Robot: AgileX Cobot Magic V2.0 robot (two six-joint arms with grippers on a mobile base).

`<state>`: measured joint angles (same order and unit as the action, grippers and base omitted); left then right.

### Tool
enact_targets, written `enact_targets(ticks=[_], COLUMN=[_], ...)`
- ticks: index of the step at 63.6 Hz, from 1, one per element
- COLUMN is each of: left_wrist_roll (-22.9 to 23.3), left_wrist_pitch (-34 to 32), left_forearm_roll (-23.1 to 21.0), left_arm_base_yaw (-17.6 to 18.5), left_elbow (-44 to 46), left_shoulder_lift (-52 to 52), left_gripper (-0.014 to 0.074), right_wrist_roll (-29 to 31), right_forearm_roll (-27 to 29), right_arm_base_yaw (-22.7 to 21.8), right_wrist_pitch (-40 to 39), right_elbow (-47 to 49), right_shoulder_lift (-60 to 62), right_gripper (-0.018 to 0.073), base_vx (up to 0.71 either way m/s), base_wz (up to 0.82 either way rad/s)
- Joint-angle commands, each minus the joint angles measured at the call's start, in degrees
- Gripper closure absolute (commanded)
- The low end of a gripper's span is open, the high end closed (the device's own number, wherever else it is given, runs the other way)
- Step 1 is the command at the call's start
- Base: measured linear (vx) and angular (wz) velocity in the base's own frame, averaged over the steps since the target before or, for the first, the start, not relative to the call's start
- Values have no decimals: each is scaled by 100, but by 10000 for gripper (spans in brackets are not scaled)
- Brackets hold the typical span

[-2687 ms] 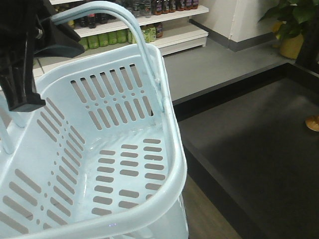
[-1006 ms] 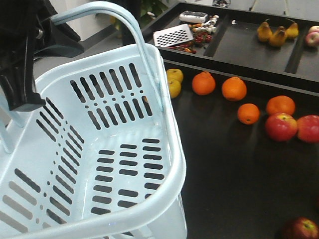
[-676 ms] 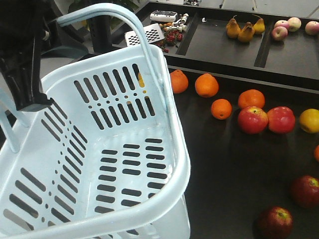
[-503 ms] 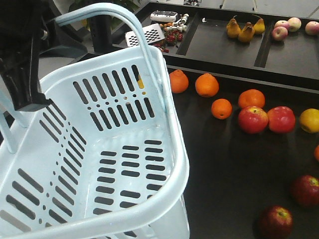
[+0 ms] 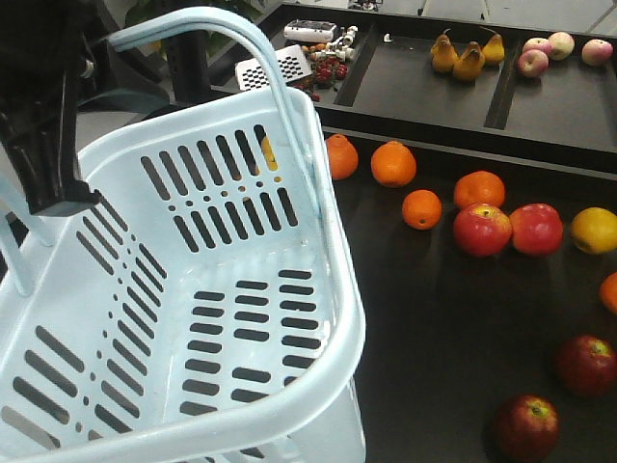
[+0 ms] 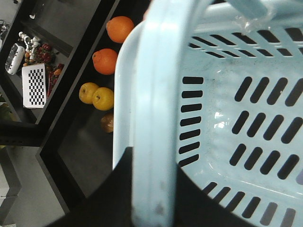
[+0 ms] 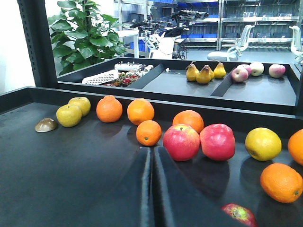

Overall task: Pick three apples into basket with both arms
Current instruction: 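Drive the base alongside the fruit table holding the basket aloft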

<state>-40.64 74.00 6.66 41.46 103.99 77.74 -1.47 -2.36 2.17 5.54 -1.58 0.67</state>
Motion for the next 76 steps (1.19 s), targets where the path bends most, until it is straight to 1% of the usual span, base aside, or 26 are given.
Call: enact_targets(ticks=[1,76], left_wrist_roll=[70,70], left_wrist_pitch=[-253,-248], left_forearm_roll=[2,23], left_arm_base_yaw=[18,18], left_elbow=[192,192], left_shoulder_lift=[-144,-144], left_gripper=[603,603], right_wrist_roll=[1,1], right_forearm_roll=[-44,-44], right_arm_base_yaw=[-37,-37], right_wrist_pitch=[-457,-457], right_elbow=[-82,-82], right_shoulder_lift=[56,56], right_gripper=[568,568], base_vx=[0,0], base_wz=[-1,0])
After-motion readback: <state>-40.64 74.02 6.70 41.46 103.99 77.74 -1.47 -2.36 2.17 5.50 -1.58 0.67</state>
